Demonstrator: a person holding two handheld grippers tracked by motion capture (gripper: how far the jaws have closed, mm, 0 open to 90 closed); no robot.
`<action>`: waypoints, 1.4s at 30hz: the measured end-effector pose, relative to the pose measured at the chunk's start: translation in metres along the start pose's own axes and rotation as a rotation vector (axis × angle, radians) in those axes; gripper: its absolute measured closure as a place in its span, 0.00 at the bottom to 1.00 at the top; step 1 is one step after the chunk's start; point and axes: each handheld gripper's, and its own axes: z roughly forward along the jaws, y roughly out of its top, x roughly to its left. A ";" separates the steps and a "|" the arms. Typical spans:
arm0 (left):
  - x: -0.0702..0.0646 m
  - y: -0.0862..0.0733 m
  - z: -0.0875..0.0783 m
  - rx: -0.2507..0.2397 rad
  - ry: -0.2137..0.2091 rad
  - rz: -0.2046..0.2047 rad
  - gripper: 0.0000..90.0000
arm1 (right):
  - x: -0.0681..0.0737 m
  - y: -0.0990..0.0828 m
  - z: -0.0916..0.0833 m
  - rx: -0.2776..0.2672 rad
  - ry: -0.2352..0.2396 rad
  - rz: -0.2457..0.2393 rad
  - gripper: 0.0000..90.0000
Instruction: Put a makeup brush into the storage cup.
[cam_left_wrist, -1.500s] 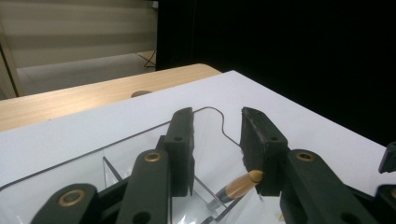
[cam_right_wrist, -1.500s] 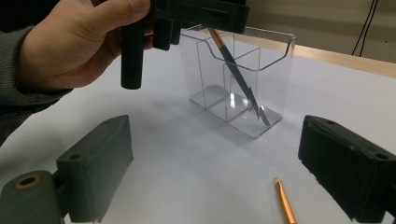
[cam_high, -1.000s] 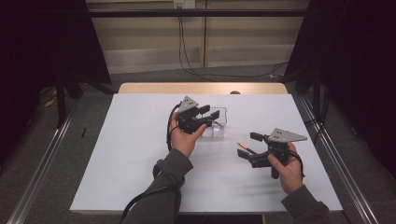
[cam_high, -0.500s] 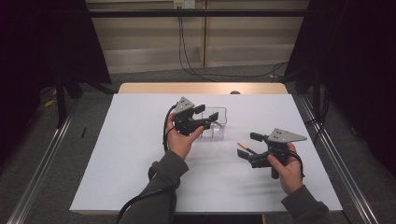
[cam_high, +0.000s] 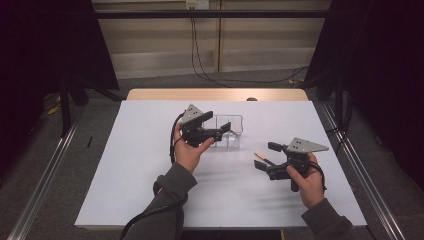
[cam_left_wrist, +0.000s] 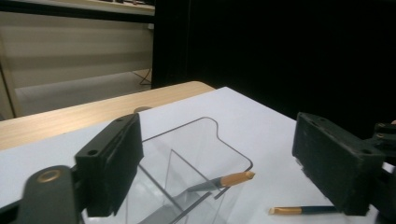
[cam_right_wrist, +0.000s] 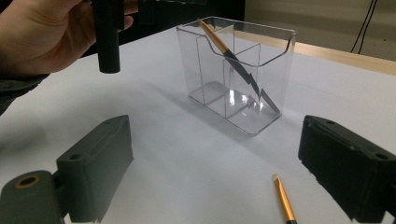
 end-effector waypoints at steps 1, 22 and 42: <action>0.000 0.000 -0.001 0.007 0.015 0.008 0.15 | 0.000 0.000 0.000 0.000 -0.002 0.000 0.10; 0.002 0.002 -0.017 0.007 0.002 0.049 0.05 | 0.000 0.000 0.000 0.004 -0.005 -0.001 0.10; 0.003 -0.002 -0.039 -0.018 -0.050 0.087 0.00 | -0.001 -0.001 0.000 0.006 -0.007 -0.003 0.10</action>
